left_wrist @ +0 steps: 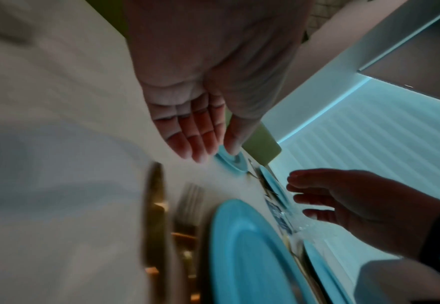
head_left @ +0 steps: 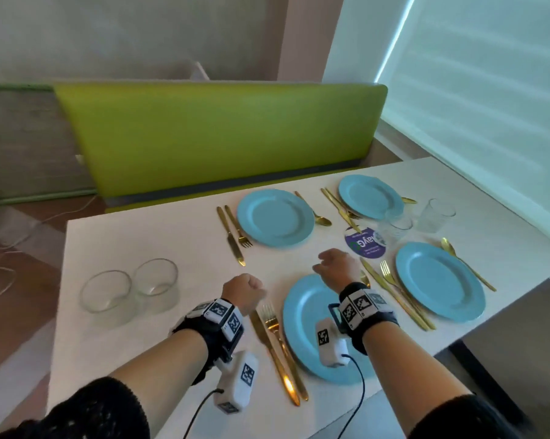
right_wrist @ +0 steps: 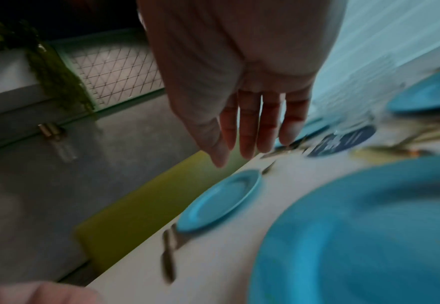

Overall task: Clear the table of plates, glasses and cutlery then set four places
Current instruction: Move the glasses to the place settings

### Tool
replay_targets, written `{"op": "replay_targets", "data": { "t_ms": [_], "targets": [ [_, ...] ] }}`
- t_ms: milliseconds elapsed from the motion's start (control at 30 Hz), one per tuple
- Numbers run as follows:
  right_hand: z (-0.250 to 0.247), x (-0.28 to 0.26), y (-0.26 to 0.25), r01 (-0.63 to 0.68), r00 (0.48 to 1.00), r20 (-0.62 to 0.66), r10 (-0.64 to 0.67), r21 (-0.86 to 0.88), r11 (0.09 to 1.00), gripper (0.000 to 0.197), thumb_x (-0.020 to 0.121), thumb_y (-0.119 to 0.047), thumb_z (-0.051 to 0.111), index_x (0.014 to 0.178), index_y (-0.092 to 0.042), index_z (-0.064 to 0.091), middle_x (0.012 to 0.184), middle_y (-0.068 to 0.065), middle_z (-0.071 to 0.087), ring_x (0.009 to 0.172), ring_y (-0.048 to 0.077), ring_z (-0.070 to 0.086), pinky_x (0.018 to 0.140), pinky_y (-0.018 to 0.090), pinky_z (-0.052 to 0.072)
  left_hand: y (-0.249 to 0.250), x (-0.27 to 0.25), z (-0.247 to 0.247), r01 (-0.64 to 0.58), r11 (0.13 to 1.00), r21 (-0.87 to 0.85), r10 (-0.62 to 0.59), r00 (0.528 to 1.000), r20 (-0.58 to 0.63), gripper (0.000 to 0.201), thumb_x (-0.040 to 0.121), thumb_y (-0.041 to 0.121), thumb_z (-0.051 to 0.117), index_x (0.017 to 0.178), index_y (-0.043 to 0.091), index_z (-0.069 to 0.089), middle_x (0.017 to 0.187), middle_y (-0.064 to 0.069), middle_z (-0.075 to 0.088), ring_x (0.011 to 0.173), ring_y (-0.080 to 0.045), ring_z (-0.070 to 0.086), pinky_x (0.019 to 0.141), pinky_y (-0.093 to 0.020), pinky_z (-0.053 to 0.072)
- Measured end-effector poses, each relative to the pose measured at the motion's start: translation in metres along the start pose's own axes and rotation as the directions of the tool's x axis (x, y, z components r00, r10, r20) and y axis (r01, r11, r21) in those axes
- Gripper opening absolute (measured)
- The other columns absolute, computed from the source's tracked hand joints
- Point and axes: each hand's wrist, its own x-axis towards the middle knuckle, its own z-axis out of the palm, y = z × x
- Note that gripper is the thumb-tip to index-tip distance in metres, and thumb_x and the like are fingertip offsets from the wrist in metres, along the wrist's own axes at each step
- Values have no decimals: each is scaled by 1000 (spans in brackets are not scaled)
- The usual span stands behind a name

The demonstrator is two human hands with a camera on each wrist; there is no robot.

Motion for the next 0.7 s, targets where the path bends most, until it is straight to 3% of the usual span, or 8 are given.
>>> {"op": "replay_targets", "data": {
  "t_ms": [100,167,233,300,400,467,533,700],
  "targets": [
    [47,-32,-52,58,988,138,-63,39,998,32,82,-20,65,113,-13,65,114,4,69,113,20,59,100,28,42,-44,-21,-40,160,982,98,-166,984,63,18,83,20,61,67,18,54,78,-5,57,90,-27,64,70,-28,51],
    [74,-48,-83,84,974,204,-94,57,995,34,81,-22,68,114,-14,64,114,3,68,112,19,59,100,27,42,-73,-30,-65,272,950,156,-288,953,91,15,85,21,59,84,7,64,83,-14,64,99,-32,66,61,-24,45],
    [97,-61,-109,100,956,268,-120,87,991,38,80,-22,70,116,-14,62,115,4,67,112,18,59,96,21,42,-100,-36,-87,344,919,193,-362,929,71,29,87,24,60,103,0,67,107,-19,67,111,-33,63,73,-27,46],
    [114,-71,-129,110,929,345,-138,98,989,47,79,-23,72,123,-13,57,121,4,64,113,16,58,89,15,40,-120,-45,-111,431,881,197,-438,899,-5,33,88,29,57,106,2,64,113,-16,64,116,-31,60,82,-29,45],
    [134,-79,-147,78,899,419,-126,131,988,62,77,-21,75,132,-14,47,132,7,56,116,17,56,89,18,42,-144,-48,-138,541,836,89,-500,819,-280,59,85,43,59,128,3,51,133,-14,52,124,-28,51,99,-30,41],
    [146,-79,-152,95,895,426,-134,110,989,73,75,-23,78,137,-15,40,134,8,54,120,19,53,94,22,42,-157,-48,-146,522,847,-102,-514,756,-404,84,74,42,74,135,-2,36,139,-20,42,129,-34,44,104,-38,39],
    [156,-78,-156,109,890,432,-144,104,989,83,72,-25,80,140,-16,35,136,8,50,124,21,49,100,27,41,-162,-47,-152,389,887,-251,-462,732,-501,98,61,29,86,136,-4,32,139,-23,39,130,-37,41,104,-44,40],
    [186,-69,-158,167,882,415,-222,164,972,94,65,-24,84,142,-17,31,140,6,48,127,22,47,102,28,40,-172,-31,-155,122,966,-228,-228,817,-529,117,45,35,88,139,0,28,135,-21,48,127,-35,48,106,-38,40]
  ]
}}
